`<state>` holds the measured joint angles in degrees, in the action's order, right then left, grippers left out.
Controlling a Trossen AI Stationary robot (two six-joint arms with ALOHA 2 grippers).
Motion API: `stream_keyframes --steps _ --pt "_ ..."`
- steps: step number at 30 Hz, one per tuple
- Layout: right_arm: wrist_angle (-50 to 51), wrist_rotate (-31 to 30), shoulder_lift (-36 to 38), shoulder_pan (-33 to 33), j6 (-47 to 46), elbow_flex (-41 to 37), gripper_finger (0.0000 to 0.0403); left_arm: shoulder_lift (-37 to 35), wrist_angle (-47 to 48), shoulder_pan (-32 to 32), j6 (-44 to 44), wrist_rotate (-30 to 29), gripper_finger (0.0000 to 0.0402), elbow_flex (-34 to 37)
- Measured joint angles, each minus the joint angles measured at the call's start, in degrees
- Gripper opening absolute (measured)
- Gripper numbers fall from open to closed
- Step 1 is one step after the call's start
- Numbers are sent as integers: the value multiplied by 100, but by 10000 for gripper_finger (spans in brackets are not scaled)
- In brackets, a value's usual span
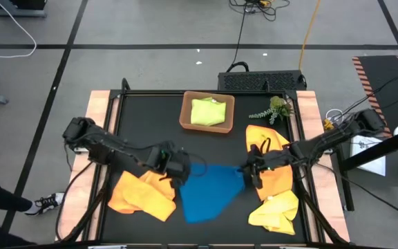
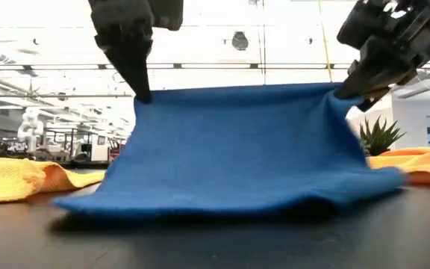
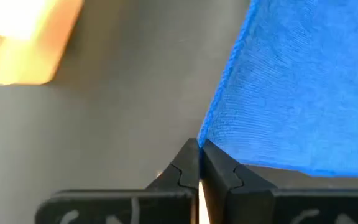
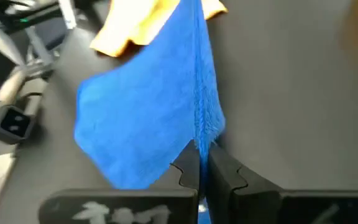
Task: Fold microfiber towels
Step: Fold the blue microfiber towel
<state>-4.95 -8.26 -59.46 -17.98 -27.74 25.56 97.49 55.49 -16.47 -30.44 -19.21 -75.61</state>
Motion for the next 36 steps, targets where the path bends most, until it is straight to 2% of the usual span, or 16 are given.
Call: stream_keyframes --steps 7,17,20,24,32,36 --pt "295 967 0 463 34 7 0 0 53 427 598 -37 5 0" --pt "442 1082 0 905 489 49 0 0 158 623 1040 -496 3 0" --pt "1106 1259 -2 948 694 440 0 0 328 637 1136 -521 3 0" --pt "2063 966 -2 894 1183 980 0 0 414 629 1263 -602 3 0" --pt "2749 713 -2 996 1785 1325 0 -133 379 655 1439 -939 2 7" --pt "2385 1535 -2 771 1804 1454 0 -557 307 432 1471 -842 2 -75"
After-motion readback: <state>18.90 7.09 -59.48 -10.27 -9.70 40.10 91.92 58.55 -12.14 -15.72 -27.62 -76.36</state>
